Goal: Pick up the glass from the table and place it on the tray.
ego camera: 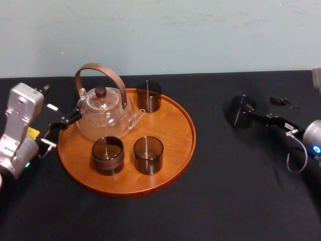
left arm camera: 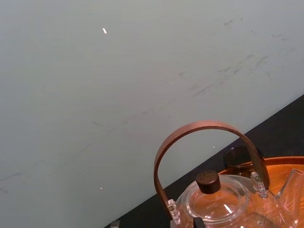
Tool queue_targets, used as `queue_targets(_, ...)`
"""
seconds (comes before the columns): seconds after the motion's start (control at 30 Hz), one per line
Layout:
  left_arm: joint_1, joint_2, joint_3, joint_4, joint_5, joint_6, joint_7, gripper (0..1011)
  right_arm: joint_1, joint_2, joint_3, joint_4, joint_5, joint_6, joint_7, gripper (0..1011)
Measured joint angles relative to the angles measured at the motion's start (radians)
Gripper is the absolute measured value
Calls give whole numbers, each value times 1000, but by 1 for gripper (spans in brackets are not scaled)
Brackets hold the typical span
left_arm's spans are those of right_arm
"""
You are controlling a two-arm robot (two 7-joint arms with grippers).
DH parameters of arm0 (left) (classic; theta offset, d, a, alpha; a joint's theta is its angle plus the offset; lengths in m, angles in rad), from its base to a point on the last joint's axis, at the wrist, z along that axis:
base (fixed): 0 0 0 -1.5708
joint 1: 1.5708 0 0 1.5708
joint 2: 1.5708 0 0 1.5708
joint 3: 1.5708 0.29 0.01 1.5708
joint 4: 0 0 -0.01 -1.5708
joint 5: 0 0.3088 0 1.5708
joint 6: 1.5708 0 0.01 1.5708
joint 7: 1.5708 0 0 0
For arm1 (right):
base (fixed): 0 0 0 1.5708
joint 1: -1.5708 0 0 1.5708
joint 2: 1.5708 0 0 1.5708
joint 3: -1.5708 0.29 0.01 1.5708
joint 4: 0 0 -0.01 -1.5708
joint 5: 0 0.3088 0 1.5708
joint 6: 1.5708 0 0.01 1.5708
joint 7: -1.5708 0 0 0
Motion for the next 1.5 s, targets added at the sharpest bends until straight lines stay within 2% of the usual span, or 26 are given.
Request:
queue_targets(0.27,0,0,0,0,0,0,0,1001,49,-18,-31,42,-24,12,10,1002)
queue_targets(0.8,0,0,0,0,0,0,0,1001,127,-50,-60,124,-53,23,26,1002)
queue_targets(1.5,0,0,0,0,0,0,0,1001,164,-69,-76,179,-58,42,41,1002)
